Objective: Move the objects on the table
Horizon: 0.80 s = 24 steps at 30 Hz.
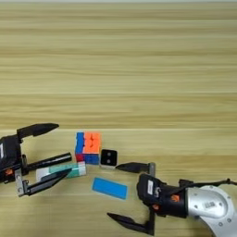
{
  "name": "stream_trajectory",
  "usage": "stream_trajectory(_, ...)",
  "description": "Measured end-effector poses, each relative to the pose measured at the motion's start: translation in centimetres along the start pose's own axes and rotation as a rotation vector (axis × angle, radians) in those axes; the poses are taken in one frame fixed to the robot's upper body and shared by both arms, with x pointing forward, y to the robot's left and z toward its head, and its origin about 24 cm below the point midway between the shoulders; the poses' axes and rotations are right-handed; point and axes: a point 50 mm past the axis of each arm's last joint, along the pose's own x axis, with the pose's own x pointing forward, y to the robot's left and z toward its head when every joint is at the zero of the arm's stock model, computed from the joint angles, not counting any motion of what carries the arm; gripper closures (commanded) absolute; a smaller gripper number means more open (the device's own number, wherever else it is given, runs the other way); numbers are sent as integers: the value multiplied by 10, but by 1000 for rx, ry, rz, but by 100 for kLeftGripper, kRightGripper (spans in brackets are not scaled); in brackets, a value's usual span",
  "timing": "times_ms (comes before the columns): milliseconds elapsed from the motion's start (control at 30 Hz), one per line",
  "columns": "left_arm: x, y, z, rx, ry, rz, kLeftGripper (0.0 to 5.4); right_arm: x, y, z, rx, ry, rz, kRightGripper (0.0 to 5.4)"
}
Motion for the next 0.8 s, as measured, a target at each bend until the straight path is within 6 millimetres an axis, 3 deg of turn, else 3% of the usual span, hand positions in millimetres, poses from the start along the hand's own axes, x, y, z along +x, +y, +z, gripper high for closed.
stream_trajectory(300,0,1,0,5,0,0,2,4,-1,-14,29,69,-10,0)
stream_trajectory(800,0,0,-1,1,2,2,0,11,0,-16,76,55,22,165)
